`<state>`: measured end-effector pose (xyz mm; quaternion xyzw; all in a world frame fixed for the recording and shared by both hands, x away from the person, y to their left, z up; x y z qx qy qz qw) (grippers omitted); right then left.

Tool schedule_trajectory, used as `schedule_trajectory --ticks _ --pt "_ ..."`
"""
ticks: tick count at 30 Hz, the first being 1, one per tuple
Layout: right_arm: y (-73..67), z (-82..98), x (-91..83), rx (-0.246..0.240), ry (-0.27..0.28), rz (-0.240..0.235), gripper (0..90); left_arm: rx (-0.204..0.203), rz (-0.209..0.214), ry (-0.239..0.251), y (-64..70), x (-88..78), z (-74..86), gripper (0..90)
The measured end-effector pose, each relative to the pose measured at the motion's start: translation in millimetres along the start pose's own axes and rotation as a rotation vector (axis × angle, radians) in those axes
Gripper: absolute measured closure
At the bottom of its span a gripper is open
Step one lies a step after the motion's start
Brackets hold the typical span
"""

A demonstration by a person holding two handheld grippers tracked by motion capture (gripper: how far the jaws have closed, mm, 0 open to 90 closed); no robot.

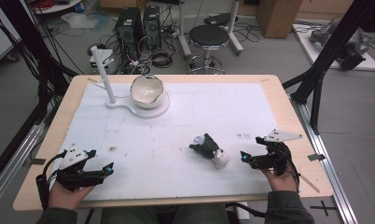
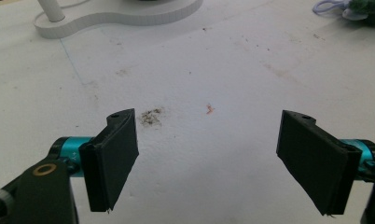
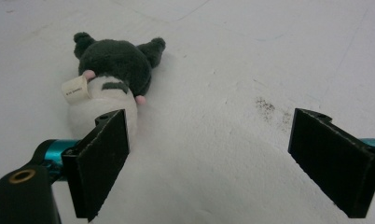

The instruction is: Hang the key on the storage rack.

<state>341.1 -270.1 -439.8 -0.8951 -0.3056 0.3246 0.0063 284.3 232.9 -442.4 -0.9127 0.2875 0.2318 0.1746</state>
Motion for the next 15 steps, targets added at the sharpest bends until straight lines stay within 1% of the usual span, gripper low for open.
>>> schedule_trajectory --ticks 6,11,12,15 --pt "-4.0 -5.2 0.9 -0.007 0.006 -0.008 11.5 -0.005 -0.005 0.002 -0.1 -1.2 0.1 20.9" --pt "-7.1 -9.3 0.6 -0.011 0.011 -0.018 11.5 0.000 0.001 0.002 0.8 0.1 -1.2 20.9" --pt "-8.2 -11.3 0.8 -0.020 0.010 -0.018 11.5 0.000 0.000 0.001 1.0 0.5 -1.3 20.9" --pt "-11.5 -14.3 1.5 -0.014 0.009 -0.019 11.6 0.003 0.004 0.002 2.1 0.9 -1.9 20.9"
Point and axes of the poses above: each handheld gripper's, and its own axes: x roughly forward along the jaws, z roughly out of its underside, y roughly to its right, the point moved 7 cm from there along x, roughly forward along the jaws, and after that the axes turned 12 degrees about x, right-handed, at the moved point
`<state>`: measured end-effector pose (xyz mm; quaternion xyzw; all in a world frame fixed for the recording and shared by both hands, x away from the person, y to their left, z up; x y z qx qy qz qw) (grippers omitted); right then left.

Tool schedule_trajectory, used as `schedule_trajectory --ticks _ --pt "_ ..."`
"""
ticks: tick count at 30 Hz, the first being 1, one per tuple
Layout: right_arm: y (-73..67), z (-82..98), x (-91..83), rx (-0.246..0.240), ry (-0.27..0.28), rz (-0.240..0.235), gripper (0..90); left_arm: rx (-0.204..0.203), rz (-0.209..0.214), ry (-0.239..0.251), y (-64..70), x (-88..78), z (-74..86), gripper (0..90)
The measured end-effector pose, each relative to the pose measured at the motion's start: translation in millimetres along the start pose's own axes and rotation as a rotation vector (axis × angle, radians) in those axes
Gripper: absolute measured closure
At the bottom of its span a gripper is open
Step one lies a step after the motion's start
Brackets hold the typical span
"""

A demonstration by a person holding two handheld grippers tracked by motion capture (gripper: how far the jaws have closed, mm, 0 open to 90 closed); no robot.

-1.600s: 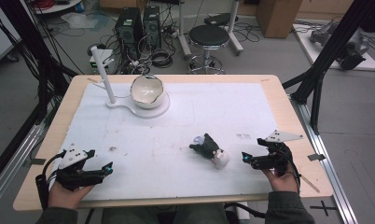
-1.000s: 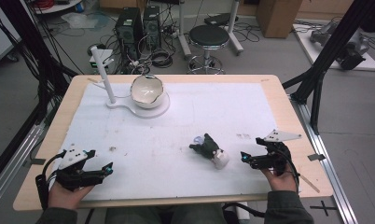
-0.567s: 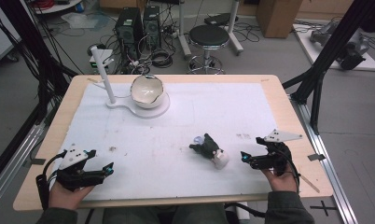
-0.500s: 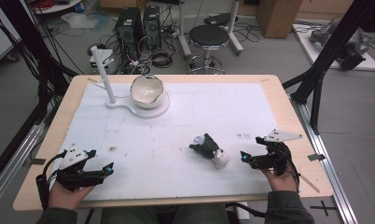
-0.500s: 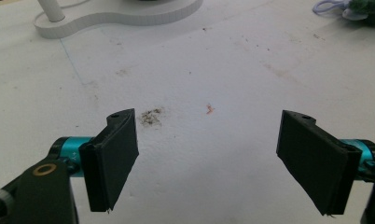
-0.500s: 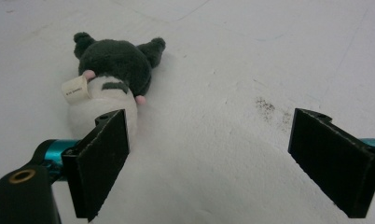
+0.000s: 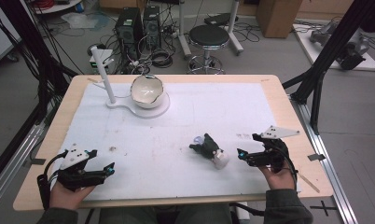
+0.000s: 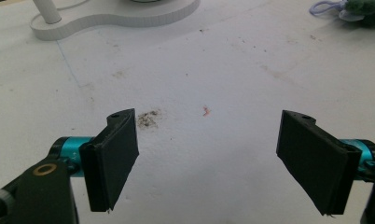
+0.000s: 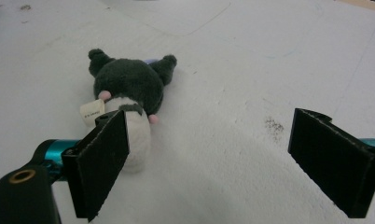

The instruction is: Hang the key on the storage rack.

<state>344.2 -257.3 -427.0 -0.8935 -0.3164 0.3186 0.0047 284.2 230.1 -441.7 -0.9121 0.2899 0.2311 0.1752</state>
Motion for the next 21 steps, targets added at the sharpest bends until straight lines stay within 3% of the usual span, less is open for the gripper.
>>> schedule_trajectory --ticks 21 --pt "-28.7 -23.8 12.9 -0.046 -0.038 -0.060 12.0 -0.001 -0.009 0.003 -0.7 0.3 -1.1 20.9"
Point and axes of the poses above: each handheld gripper's, and its own axes: x roughly forward along the jaws, z roughly out of its underside, y roughly to its right, the point moved 7 cm from there along x, roughly forward along the jaws, and after that the axes turned 12 degrees about x, right-handed, at the moved point
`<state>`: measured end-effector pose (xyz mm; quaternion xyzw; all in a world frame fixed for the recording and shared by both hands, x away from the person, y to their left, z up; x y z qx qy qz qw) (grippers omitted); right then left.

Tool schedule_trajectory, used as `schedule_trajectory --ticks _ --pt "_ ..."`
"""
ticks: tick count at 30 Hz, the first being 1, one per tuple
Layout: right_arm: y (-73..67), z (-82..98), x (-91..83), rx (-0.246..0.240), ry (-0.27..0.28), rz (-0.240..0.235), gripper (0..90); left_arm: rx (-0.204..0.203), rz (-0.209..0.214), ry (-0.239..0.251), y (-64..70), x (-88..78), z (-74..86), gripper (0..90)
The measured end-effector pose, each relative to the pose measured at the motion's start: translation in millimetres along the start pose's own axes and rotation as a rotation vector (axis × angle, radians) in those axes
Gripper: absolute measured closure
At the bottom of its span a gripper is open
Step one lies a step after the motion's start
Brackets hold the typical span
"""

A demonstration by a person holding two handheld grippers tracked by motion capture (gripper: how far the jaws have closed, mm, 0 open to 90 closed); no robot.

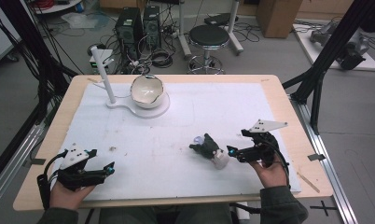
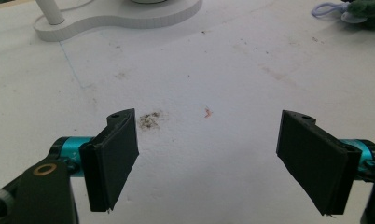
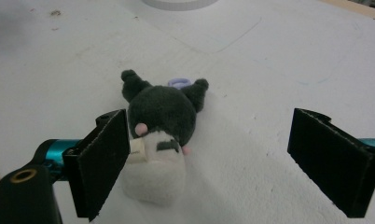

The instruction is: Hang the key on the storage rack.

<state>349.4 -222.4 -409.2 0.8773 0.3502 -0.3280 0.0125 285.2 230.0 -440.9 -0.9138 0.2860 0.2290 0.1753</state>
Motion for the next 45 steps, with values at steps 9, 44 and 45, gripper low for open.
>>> schedule_trajectory --ticks 9,44,45 --pt "-15.6 -11.3 18.2 -0.026 -0.052 -0.047 14.9 -0.004 0.001 0.003 0.7 0.1 -0.5 20.9" --pt "-29.8 10.0 60.5 -0.046 -0.198 -0.058 22.1 0.002 0.011 0.007 1.5 1.0 -1.7 20.9" --pt "-30.3 10.7 61.2 -0.047 -0.201 -0.062 23.3 0.001 0.010 0.005 1.7 1.1 -1.7 20.9"
Point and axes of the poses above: each handheld gripper's, and its own axes: x roughly forward along the jaws, z roughly out of its underside, y roughly to its right, the point moved 7 cm from there along x, roughly forward along the jaws, and after that the axes turned 12 degrees about x, right-handed, at the moved point
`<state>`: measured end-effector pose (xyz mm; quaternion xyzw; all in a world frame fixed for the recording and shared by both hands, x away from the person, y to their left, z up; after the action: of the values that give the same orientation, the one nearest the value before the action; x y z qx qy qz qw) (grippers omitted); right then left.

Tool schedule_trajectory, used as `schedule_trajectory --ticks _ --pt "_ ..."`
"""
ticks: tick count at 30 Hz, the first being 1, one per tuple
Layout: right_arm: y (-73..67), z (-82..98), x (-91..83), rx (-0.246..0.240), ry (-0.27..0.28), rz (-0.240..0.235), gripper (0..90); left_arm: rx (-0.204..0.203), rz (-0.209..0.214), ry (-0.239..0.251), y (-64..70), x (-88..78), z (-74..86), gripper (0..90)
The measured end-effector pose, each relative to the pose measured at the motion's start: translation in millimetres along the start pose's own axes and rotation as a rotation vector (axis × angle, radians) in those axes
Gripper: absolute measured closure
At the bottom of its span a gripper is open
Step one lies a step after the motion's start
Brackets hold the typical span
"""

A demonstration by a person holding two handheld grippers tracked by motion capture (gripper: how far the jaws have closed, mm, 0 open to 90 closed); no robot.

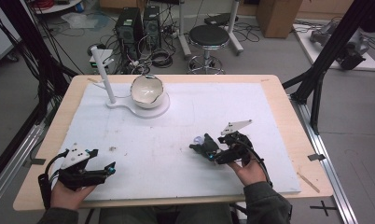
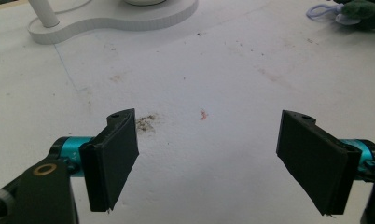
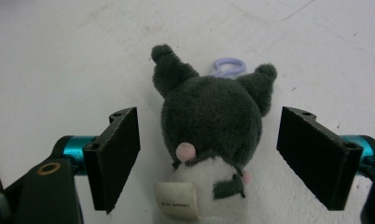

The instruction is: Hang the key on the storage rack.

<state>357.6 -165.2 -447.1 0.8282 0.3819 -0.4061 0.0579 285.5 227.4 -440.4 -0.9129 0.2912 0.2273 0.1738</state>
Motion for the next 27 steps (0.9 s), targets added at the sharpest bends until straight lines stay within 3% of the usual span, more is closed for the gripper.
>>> schedule_trajectory --ticks 16,27 --pt "4.5 9.0 13.0 0.002 -0.077 0.034 30.6 0.000 0.008 -0.002 1.6 1.3 -0.5 20.9" --pt "6.6 12.0 16.7 0.023 -0.091 0.037 36.3 0.004 0.009 -0.003 1.8 1.5 -0.5 20.9"
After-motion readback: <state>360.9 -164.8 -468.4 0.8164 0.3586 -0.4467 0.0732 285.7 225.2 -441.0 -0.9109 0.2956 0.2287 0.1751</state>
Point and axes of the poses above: each handheld gripper's, and its own axes: x roughly forward along the jaws, z roughly out of its underside, y roughly to its right, the point moved 7 cm from there along x, roughly forward along the jaws, and after that the axes turned 12 degrees about x, right-handed, at the moved point
